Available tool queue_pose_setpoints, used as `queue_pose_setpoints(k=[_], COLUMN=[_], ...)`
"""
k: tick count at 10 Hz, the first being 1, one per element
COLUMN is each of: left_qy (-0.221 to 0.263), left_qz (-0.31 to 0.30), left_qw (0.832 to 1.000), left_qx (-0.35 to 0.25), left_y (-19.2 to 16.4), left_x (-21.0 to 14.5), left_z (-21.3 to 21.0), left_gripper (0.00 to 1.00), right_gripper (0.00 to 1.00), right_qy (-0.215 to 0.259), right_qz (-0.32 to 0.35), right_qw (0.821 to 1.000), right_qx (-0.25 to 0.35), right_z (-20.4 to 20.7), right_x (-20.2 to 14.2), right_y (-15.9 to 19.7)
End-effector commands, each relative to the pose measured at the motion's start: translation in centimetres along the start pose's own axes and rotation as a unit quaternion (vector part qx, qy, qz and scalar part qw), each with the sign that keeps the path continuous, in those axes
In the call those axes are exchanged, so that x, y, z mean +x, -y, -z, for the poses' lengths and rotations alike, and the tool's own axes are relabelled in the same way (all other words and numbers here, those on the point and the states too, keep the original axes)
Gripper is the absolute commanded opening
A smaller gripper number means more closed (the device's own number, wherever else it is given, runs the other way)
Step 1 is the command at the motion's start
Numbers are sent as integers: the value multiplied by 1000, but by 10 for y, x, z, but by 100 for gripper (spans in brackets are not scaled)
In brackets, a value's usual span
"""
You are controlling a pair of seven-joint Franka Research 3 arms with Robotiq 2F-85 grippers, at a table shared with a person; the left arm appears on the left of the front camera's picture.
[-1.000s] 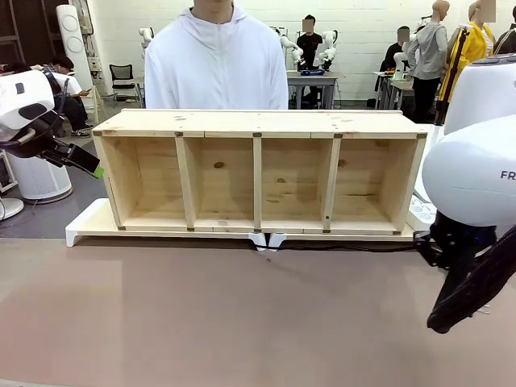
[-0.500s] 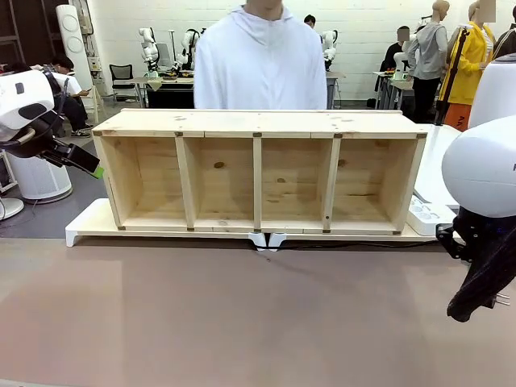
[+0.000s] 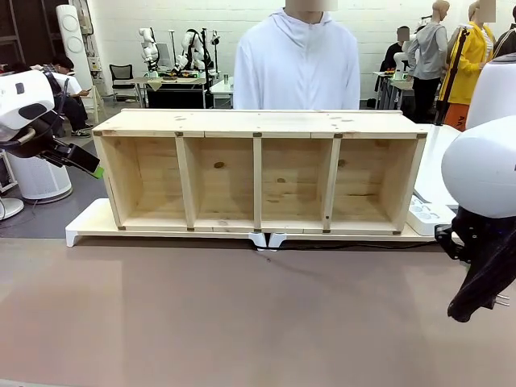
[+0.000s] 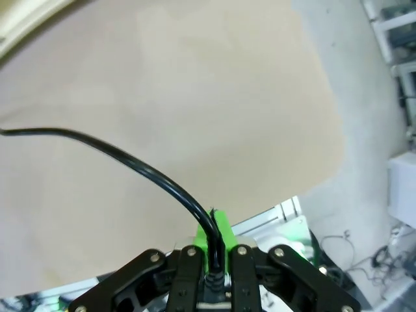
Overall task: Perform cable management.
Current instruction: Pull the grasped Power Cable to the location of the Power Strip.
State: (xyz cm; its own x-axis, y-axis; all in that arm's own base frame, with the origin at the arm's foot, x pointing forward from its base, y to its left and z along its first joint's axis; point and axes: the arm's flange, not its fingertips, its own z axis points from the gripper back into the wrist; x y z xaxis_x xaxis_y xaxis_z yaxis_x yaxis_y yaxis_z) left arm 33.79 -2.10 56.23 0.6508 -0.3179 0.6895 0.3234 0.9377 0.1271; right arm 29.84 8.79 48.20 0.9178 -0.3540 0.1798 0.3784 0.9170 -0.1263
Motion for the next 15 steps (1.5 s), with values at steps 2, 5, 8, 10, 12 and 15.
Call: queue_pose_setpoints(k=[2, 5, 8, 10, 12, 15], left_qy=[-1, -1, -1, -1, -1, -1], left_qz=[-9, -9, -9, -9, -9, -9], left_qw=[1000, 1000, 1000, 1000, 1000, 1000], left_qx=[-1, -1, -1, -1, -1, -1], left_y=[0, 0, 0, 0, 0, 0], left_x=[0, 0, 0, 0, 0, 0], left_z=[0, 0, 0, 0, 0, 0], left_gripper=[100, 100, 100, 100, 100, 100], right_gripper=[6, 6, 6, 6, 6, 6], right_qy=[-19, -10, -3, -8, -17, -7], right_qz=[21, -2, -63, -97, -106, -74], right_qw=[1000, 1000, 998, 995, 994, 997], right_qx=[-4, -12, -23, -29, -27, 11], right_z=[-17, -40, -47, -45, -42, -43], right_x=[56, 95, 143, 179, 207, 245], right_y=[46, 68, 69, 63, 54, 37])
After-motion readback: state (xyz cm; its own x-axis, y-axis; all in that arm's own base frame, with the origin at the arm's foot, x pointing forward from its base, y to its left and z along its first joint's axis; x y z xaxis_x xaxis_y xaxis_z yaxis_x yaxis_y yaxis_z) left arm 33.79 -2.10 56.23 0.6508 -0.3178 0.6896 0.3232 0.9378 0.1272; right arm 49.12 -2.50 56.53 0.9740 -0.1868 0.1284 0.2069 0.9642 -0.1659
